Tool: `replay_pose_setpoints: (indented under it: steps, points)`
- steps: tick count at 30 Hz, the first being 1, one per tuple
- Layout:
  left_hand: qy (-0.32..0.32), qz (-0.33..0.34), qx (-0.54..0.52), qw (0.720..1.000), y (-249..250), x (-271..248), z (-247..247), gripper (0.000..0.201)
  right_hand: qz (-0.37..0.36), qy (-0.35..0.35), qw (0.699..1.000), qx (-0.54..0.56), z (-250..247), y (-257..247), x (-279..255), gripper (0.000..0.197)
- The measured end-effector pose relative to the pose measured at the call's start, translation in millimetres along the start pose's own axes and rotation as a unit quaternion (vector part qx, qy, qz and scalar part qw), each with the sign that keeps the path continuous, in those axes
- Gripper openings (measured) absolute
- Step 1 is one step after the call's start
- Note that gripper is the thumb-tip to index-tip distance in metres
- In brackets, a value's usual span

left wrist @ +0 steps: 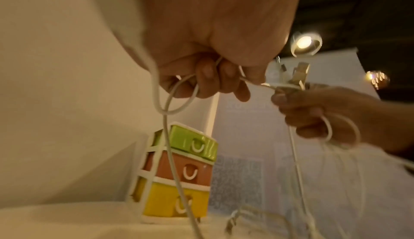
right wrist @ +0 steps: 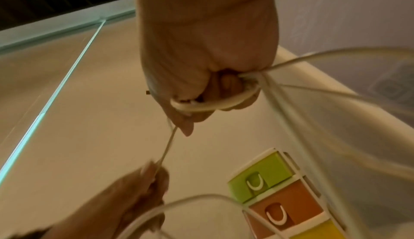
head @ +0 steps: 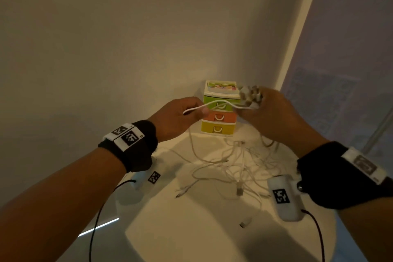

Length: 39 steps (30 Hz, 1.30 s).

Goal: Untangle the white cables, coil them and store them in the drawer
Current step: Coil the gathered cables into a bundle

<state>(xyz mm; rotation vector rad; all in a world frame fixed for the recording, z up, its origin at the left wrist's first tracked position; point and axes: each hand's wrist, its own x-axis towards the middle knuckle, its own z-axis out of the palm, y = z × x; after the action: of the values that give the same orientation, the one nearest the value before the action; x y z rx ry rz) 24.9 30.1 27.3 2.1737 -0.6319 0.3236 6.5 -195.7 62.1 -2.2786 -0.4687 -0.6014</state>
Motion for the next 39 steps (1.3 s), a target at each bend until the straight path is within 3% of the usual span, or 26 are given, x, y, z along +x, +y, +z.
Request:
replay_pose_setpoints:
  steps: [5, 11, 15, 17, 19, 21, 22, 25, 27, 33, 39]
  points:
    - [-0.007, -0.029, 0.026, 0.999, -18, -3, -2, 0.019, 0.035, 0.173, 0.969, 0.174, -21, 11, 14, 0.041]
    - [-0.015, -0.110, -0.013, 0.994, -27, -1, 1, 0.026, 0.063, 0.293, 0.922, 0.247, -33, 19, 17, 0.034]
    - [-0.086, -0.150, 0.057, 0.983, -26, 2, 3, 0.025, 0.088, 0.236, 0.955, 0.160, -26, 26, 14, 0.029]
    - [-0.105, -0.146, 0.093, 0.979, -20, 4, 8, 0.046, 0.091, 0.213, 0.964, 0.132, -17, 27, 13, 0.024]
    - [-0.063, -0.099, 0.118, 0.986, -4, 4, 11, 0.064, 0.092, 0.203, 0.969, 0.110, -11, 28, 14, 0.018]
    - [-0.004, -0.005, 0.127, 0.992, 22, 0, 14, 0.049, 0.097, 0.196, 0.971, 0.091, -5, 31, 14, 0.020]
    - [-0.010, 0.037, 0.124, 0.992, 35, -2, 15, 0.036, 0.101, 0.191, 0.973, 0.080, -3, 33, 14, 0.021]
    - [-0.198, 0.085, 0.160, 0.963, 64, -12, 30, 0.006, 0.120, 0.181, 0.973, 0.073, 0, 34, 15, 0.026]
    - [-0.283, 0.095, 0.207, 0.932, 67, -17, 53, 0.013, 0.136, 0.180, 0.970, 0.090, 1, 37, 15, 0.029]
    - [-0.347, 0.014, 0.343, 0.873, 57, -20, 105, 0.044, 0.152, 0.180, 0.969, 0.074, -3, 40, 16, 0.027]
    - [-0.367, 0.039, 0.310, 0.876, 52, -18, 95, 0.023, 0.143, 0.180, 0.973, 0.038, -7, 48, 13, 0.010]
